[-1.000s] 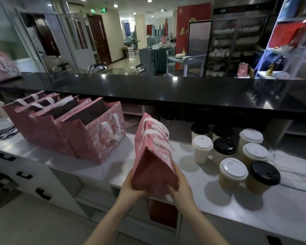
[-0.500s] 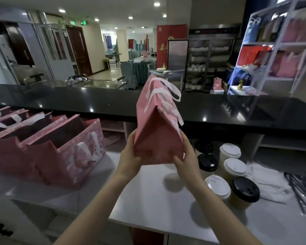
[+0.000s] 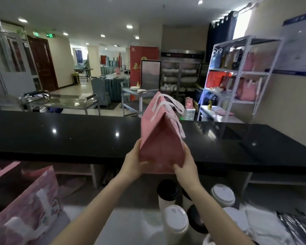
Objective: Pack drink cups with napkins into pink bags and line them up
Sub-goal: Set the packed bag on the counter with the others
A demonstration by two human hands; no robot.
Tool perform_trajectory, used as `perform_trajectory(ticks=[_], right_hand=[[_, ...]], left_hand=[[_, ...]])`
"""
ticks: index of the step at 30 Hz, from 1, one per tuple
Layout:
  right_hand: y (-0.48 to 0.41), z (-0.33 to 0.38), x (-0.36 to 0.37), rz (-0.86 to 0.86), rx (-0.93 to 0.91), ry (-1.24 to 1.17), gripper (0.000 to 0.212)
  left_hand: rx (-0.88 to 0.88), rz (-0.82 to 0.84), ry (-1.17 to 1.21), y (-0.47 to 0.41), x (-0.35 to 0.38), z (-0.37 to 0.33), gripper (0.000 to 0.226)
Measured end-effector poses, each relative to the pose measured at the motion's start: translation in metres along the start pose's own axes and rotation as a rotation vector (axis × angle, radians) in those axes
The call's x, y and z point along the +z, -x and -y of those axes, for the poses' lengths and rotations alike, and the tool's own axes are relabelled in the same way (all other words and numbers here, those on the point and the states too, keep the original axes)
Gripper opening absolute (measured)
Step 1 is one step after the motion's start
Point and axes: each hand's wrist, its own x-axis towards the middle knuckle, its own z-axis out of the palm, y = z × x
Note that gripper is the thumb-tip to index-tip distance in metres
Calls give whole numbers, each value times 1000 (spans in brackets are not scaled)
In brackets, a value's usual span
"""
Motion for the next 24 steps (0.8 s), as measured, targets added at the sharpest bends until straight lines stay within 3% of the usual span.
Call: perform_trajectory(ticks=[7,24], right_hand=[[-66,-32,20,-76,103,141,80],[-130,-50,40,-107,106,251,71]], left_hand=[[-20,71,-176,-76,11,33,84],[-98,35,-139,-136,22,78,78]])
